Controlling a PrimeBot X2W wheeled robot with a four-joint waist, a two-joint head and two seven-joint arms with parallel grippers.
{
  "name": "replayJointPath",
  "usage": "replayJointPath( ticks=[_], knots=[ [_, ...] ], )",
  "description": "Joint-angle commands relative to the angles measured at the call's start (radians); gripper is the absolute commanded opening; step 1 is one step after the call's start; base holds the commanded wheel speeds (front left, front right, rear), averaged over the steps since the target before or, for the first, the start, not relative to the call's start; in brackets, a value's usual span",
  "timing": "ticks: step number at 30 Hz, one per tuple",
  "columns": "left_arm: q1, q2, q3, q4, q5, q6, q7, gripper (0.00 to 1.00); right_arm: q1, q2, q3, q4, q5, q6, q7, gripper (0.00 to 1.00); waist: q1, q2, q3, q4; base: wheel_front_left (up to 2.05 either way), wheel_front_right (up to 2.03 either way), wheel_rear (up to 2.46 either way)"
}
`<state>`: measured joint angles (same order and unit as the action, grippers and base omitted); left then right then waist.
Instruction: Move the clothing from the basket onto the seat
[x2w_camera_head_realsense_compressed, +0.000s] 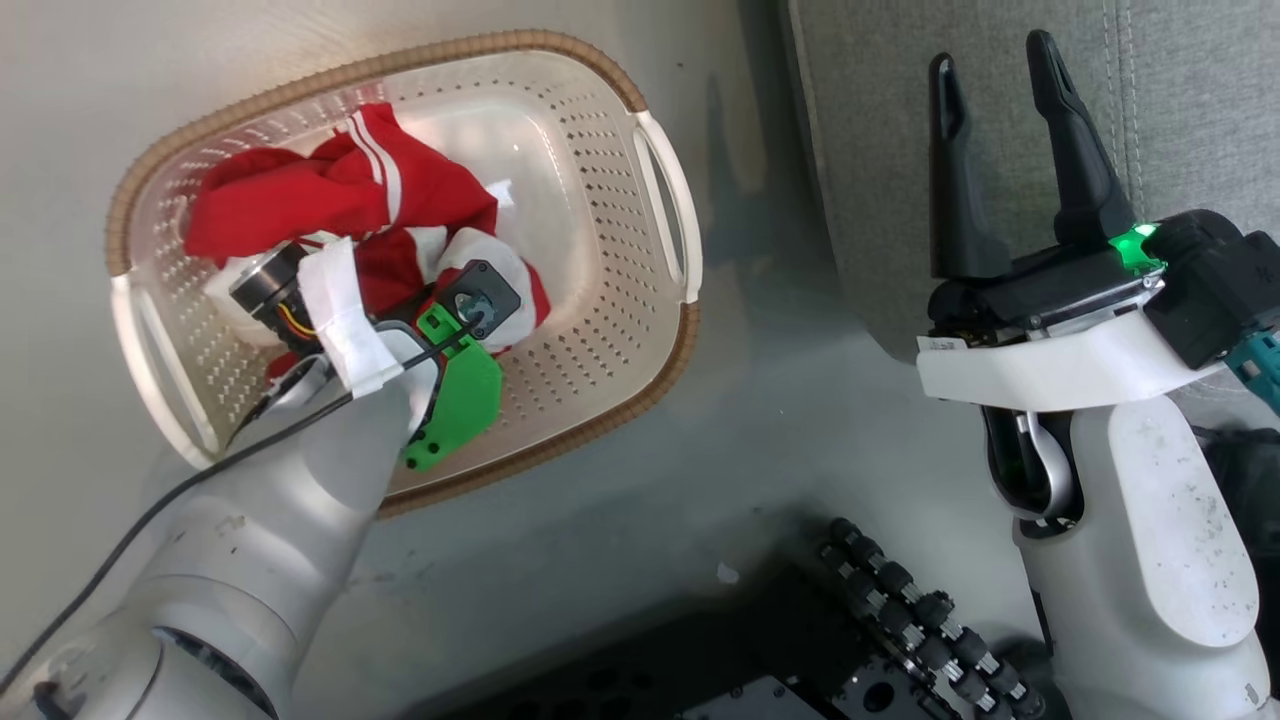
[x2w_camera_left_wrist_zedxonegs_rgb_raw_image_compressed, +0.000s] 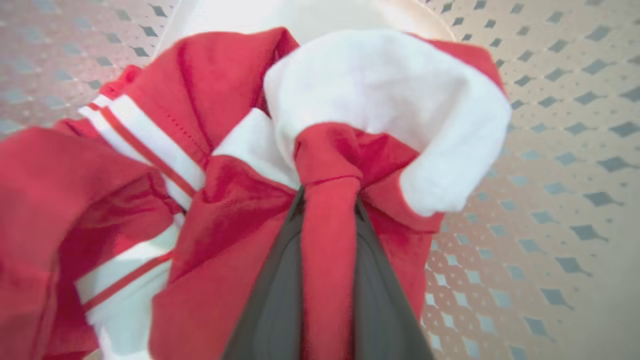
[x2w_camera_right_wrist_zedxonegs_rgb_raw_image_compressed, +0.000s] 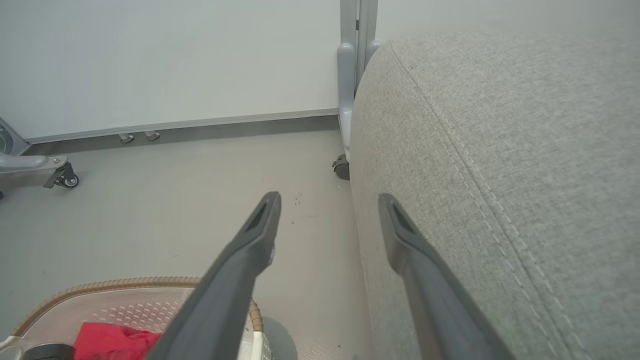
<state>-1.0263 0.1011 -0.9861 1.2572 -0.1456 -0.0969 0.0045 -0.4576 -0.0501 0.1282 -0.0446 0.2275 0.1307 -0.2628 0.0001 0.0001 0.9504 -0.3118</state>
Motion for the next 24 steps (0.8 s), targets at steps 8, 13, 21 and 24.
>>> replayJointPath(
  ticks=[8,13,21,24],
  knots=[
    [0.073,-0.044,0.061,-0.052,-0.103,-0.003,-0.167,0.00,0.054,-0.002,-0.022,0.016,-0.052,0.000,-0.003,1.00,-0.0001,-0.0001,-0.176,0.102,0.00,0.00,0.00],
    [0.127,-0.049,0.098,-0.115,-0.179,-0.002,-0.233,0.00,0.095,-0.003,-0.038,0.024,-0.080,0.000,-0.003,1.00,-0.0001,-0.0001,-0.279,0.153,0.00,0.00,0.00],
    [0.229,-0.050,0.149,-0.313,-0.310,0.036,-0.268,0.00,0.167,-0.016,-0.064,0.036,-0.100,0.000,-0.003,1.00,-0.0001,-0.0001,-0.429,0.217,0.00,0.00,0.00],
    [0.257,-0.051,0.189,-0.400,-0.330,0.057,-0.271,0.00,0.199,-0.019,-0.073,0.040,-0.101,0.000,-0.003,1.00,-0.0001,-0.0001,-0.478,0.238,0.00,0.00,0.00]
  ],
)
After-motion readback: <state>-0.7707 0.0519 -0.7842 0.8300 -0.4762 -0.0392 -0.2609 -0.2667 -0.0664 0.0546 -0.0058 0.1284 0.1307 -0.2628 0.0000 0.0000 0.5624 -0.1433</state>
